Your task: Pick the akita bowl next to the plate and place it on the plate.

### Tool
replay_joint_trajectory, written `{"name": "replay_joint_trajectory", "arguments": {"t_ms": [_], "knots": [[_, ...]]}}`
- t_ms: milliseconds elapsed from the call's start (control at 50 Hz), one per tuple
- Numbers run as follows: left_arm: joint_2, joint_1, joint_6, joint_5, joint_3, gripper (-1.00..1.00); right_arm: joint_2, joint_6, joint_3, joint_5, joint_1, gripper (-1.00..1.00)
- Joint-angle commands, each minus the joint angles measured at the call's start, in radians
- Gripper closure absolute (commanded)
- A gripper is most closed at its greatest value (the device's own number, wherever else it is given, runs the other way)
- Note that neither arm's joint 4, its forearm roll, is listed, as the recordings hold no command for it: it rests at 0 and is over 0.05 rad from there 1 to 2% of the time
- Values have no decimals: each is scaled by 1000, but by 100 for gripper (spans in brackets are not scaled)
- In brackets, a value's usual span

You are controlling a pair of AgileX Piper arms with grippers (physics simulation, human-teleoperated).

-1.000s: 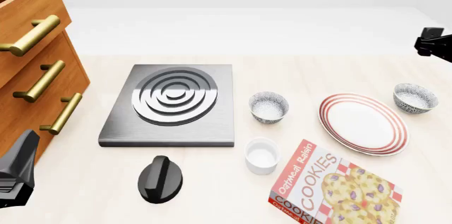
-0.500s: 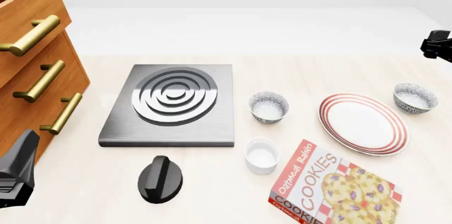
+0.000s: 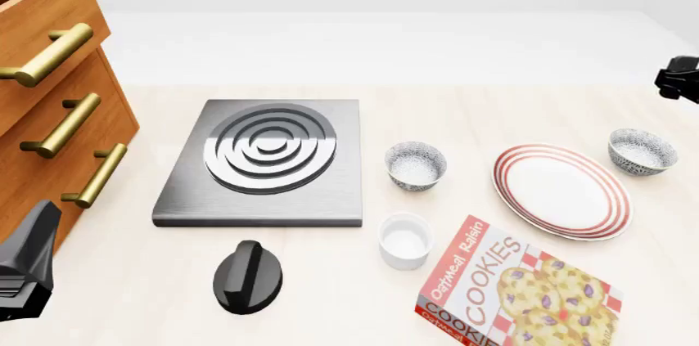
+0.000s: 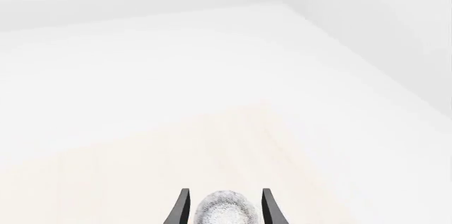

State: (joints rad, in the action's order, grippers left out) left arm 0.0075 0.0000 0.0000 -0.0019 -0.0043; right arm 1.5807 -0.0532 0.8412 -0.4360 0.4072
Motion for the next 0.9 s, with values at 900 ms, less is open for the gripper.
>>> {"name": "replay_joint_trajectory", "arguments": {"t_ms": [900], "knots": [[0, 0, 0, 0, 0, -100, 145, 19, 50, -19, 70, -100]]}}
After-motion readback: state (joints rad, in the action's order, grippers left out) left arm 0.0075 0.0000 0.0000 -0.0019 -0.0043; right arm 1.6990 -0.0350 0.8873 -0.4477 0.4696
